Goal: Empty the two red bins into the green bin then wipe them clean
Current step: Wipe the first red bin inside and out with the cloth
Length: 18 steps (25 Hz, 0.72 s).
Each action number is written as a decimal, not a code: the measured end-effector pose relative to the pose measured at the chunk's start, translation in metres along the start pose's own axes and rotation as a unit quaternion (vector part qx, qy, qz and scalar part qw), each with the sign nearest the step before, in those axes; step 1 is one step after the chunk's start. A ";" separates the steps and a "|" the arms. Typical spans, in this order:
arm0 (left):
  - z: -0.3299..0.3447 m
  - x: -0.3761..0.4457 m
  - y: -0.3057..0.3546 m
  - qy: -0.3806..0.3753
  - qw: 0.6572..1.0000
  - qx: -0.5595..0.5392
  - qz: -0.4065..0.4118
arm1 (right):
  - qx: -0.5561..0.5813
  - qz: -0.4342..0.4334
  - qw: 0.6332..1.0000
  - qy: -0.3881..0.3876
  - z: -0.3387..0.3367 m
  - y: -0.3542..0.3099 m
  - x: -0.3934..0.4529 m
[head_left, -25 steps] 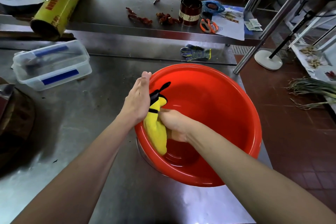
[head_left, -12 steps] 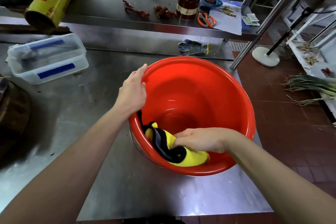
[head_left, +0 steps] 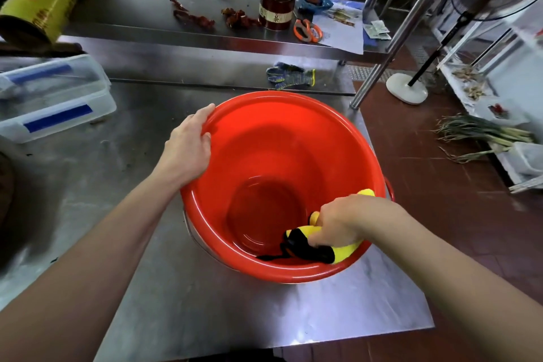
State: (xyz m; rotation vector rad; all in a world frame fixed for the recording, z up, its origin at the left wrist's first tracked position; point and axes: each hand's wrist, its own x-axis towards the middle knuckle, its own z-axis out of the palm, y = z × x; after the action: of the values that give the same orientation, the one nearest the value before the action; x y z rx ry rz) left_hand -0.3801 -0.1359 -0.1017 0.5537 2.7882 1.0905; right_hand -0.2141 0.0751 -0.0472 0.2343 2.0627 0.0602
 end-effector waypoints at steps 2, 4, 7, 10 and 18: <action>-0.001 0.000 0.000 0.002 1.000 0.002 0.002 | -0.071 0.025 0.997 0.033 0.003 0.003 0.012; 0.000 -0.002 0.002 0.006 1.000 0.007 0.000 | -0.114 0.043 0.992 0.042 0.005 0.005 0.022; 0.002 -0.003 0.006 0.011 1.000 0.018 -0.002 | -0.099 0.016 0.995 -0.001 0.003 0.004 0.023; 0.004 -0.002 0.010 0.003 1.000 0.024 0.006 | 0.017 -0.088 0.994 -0.063 0.007 -0.007 0.017; 0.004 -0.007 0.015 -0.010 0.999 0.034 0.015 | 0.288 -0.247 0.925 -0.027 0.012 -0.061 0.013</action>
State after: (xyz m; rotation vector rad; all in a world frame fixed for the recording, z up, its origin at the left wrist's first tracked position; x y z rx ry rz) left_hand -0.3682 -0.1262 -0.0951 0.6122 2.8174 0.9945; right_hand -0.2189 0.0169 -0.0730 0.0617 1.9812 -0.8612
